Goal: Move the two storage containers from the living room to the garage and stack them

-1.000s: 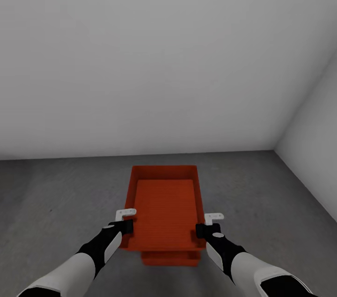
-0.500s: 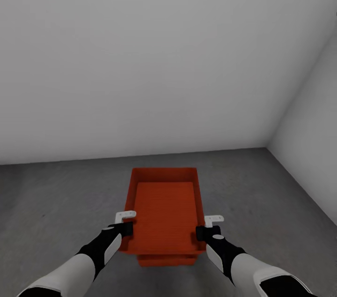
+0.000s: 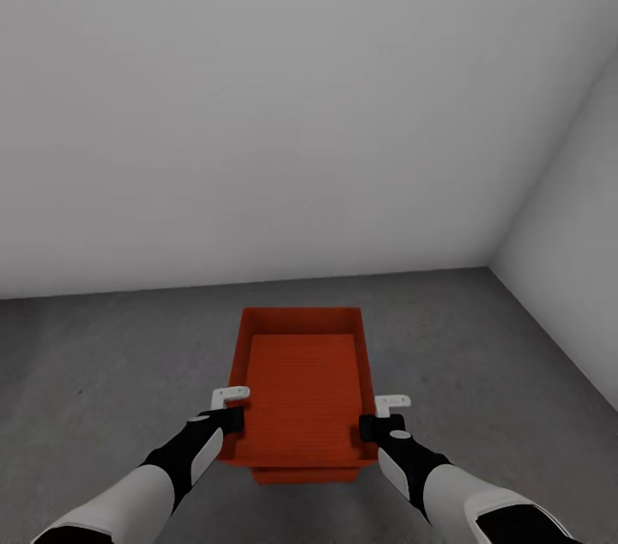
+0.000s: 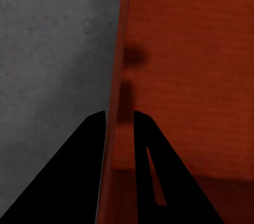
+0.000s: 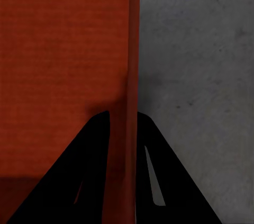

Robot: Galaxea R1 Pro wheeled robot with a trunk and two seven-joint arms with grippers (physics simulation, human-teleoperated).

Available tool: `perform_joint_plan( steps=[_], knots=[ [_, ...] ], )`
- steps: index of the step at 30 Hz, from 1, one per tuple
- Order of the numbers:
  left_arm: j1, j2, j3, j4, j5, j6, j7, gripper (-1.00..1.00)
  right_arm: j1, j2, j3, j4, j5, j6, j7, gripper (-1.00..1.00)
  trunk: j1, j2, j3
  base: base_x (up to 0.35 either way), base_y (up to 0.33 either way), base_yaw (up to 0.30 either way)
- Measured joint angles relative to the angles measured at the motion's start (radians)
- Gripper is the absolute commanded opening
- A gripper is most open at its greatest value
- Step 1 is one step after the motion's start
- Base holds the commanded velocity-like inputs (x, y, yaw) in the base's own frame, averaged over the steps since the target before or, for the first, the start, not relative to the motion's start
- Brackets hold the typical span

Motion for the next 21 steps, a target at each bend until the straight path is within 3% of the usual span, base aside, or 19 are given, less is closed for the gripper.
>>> perform_joint_plan(
  steps=[21],
  knots=[
    [0.0, 0.001, 0.0, 0.0, 0.0, 0.001, 0.001, -1.0, 0.0, 0.001, 0.001, 0.0, 0.0, 0.001, -0.002, -1.0, 0.0, 0.0, -0.008, 0.0, 0.0, 0.014]
  ],
)
